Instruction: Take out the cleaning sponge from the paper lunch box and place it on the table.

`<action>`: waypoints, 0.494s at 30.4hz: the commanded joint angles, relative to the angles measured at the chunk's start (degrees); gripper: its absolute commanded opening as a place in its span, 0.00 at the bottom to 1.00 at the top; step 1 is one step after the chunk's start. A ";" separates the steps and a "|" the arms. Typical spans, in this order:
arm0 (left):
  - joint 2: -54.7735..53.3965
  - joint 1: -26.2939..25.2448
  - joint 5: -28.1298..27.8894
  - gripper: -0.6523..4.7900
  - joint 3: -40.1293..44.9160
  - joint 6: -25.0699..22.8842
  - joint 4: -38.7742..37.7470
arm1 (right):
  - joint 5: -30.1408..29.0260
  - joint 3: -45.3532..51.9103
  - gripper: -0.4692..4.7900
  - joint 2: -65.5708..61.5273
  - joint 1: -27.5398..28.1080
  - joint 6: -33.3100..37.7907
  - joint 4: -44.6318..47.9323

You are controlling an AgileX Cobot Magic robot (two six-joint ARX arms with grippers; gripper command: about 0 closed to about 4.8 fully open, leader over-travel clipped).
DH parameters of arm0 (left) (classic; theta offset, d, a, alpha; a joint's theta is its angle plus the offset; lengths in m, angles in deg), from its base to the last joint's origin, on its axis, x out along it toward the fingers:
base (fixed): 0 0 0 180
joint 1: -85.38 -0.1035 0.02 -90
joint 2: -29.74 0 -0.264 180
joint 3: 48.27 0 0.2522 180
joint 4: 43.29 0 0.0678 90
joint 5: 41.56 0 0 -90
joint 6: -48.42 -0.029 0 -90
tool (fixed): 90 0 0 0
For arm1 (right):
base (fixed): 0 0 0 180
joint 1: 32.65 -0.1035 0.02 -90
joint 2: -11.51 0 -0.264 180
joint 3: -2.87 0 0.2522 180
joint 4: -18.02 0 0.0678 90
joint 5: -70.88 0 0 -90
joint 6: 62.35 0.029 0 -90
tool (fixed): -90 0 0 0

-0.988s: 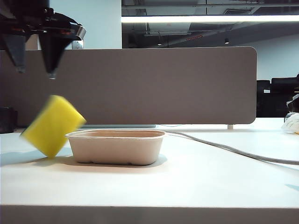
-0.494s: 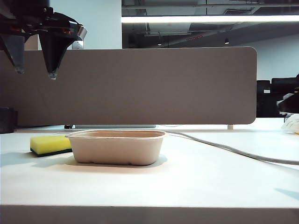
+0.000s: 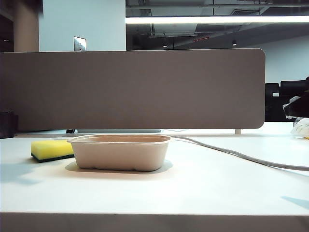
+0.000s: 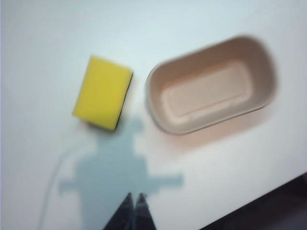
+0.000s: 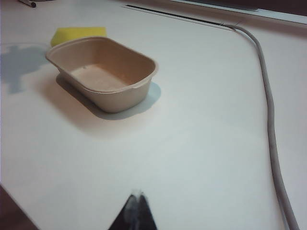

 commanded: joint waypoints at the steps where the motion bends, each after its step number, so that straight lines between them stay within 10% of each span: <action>1: 9.16 2.97 1.79 0.11 3.39 1.88 3.69 | 0.02 -0.02 0.08 0.02 -0.07 0.00 0.83; 15: 53.29 10.80 3.65 0.11 31.08 5.75 22.80 | 0.02 -0.02 0.08 0.04 -0.07 0.02 0.83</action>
